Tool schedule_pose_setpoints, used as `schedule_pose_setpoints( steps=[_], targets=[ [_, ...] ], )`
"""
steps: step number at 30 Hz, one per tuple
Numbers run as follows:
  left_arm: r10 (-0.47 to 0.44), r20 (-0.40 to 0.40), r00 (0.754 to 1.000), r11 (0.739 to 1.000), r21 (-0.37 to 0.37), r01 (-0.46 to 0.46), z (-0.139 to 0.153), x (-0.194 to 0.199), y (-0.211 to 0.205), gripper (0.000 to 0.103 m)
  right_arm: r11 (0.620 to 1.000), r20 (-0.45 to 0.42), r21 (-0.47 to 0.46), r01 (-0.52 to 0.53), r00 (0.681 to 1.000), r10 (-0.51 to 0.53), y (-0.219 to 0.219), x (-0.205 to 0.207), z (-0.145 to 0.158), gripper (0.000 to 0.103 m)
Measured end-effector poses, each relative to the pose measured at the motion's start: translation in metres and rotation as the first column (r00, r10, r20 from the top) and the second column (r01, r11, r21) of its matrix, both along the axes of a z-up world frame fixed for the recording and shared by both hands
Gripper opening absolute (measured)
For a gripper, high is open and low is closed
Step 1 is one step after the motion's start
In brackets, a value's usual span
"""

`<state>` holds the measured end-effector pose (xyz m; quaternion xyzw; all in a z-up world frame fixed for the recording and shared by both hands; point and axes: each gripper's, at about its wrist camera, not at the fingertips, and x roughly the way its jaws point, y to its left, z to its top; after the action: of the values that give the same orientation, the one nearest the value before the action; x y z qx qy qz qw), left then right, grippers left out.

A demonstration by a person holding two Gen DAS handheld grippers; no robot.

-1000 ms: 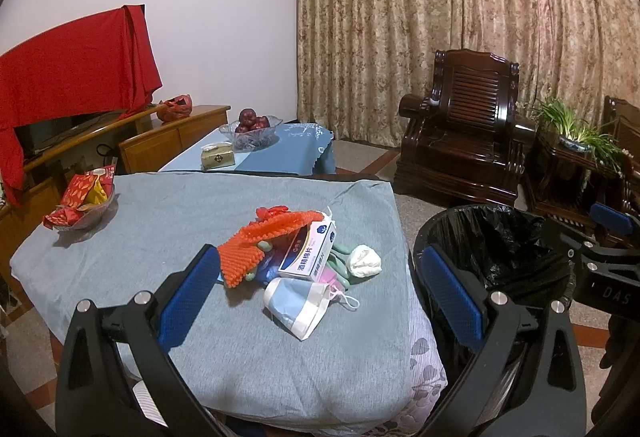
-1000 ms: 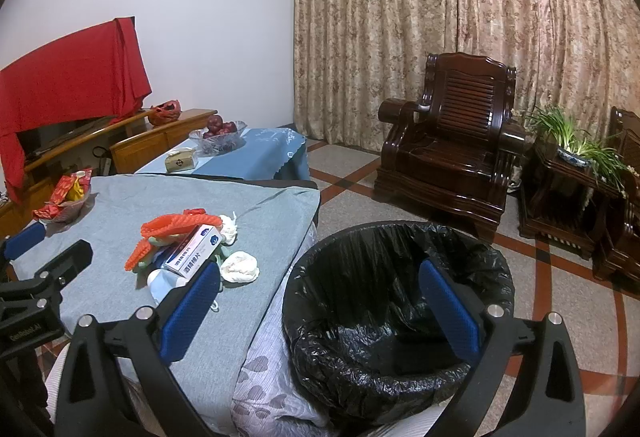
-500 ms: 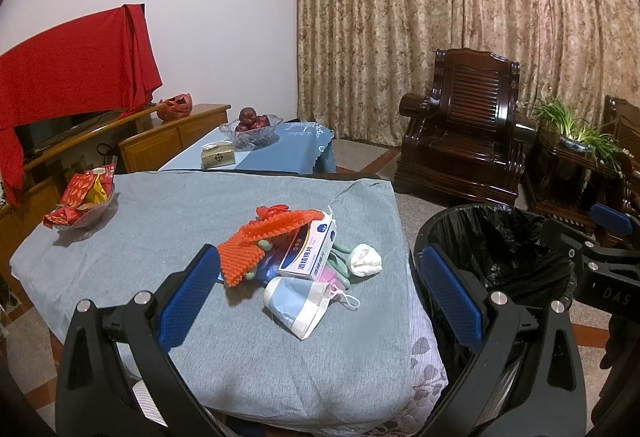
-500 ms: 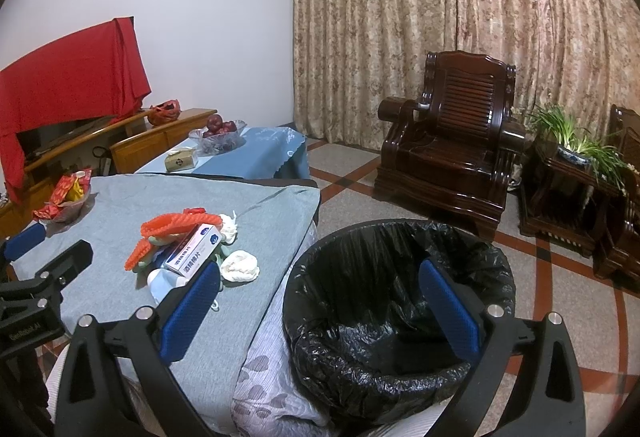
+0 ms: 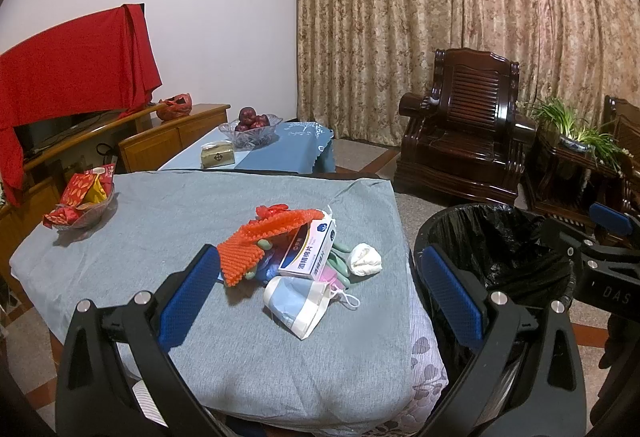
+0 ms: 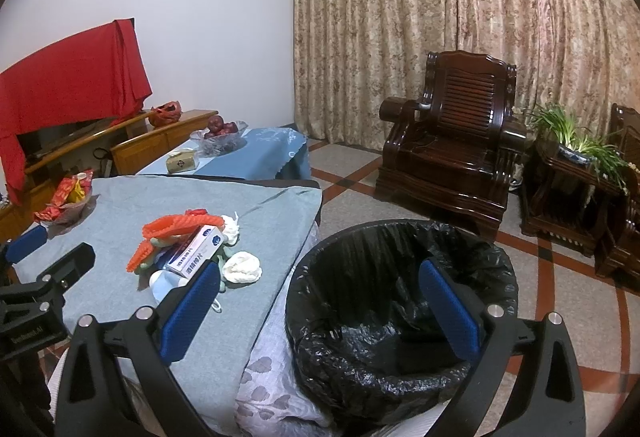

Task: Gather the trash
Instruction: 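Reach the left tool to the blue-white face mask and close on it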

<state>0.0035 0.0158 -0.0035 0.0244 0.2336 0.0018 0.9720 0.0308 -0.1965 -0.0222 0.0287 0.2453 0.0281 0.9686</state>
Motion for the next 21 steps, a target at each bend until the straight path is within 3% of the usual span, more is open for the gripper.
schedule_pose_setpoints(
  steps=[13, 21],
  targets=[
    [0.019, -0.006, 1.000, 1.000, 0.001, -0.019, -0.010, 0.004, 0.007, 0.098, 0.999, 0.023, 0.034, -0.029, 0.999, 0.028, 0.006, 0.006, -0.003, 0.097],
    [0.093, -0.013, 0.996, 0.996, 0.016, -0.093, -0.035, 0.015, 0.042, 0.098, 0.997, -0.014, 0.018, -0.078, 0.997, 0.078, 0.032, 0.026, -0.020, 0.097]
  ],
)
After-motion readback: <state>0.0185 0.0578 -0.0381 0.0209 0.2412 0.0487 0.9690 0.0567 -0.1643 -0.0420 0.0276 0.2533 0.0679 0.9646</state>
